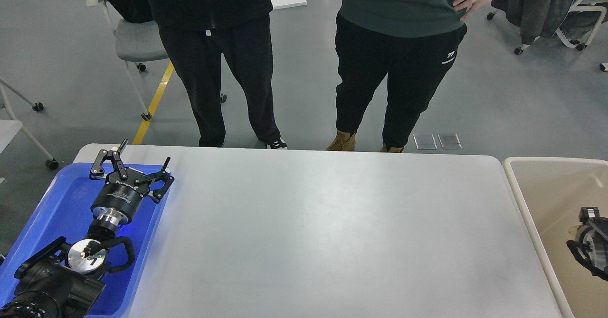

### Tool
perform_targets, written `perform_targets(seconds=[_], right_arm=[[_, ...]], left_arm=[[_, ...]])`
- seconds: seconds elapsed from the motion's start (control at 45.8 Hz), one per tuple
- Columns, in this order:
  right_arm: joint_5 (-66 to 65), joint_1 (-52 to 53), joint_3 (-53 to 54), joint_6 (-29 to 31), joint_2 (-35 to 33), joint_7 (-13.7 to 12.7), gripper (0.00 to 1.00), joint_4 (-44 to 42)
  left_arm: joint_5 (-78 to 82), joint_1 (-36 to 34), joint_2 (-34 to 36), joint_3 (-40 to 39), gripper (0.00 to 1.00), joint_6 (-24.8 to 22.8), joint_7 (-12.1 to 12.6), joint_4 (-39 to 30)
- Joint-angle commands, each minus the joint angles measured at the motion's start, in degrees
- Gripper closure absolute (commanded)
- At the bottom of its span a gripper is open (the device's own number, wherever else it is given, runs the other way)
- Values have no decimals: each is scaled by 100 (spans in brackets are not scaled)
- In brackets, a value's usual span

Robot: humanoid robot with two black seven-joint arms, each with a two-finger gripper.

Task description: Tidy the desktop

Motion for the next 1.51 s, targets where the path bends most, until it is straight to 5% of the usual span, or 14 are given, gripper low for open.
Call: perform_targets(seconds=[0.0, 0.35, 0.568, 0.917, 1.136, 1.485], right_arm=[[228, -143, 183, 69, 29, -15, 0, -61], [114, 24, -467, 183, -58, 82, 0, 150], [105, 489, -853, 868, -682, 91, 0, 580], [-45, 2159, -1170, 851, -2300, 91, 0, 3392], [-18, 2687, -714, 834, -2177, 82, 0, 3788], [192, 2170, 1509, 816, -719, 91, 0, 3683]], left_arm=[[-6, 0, 0, 5, 0, 0, 0, 0], [3, 0, 0, 5, 0, 0, 0, 0], [3, 0, 0, 5, 0, 0, 0, 0], [3, 0, 0, 5, 0, 0, 0, 0], [3, -9, 0, 5, 0, 0, 0, 0], [3, 0, 0, 5, 0, 0, 0, 0]])
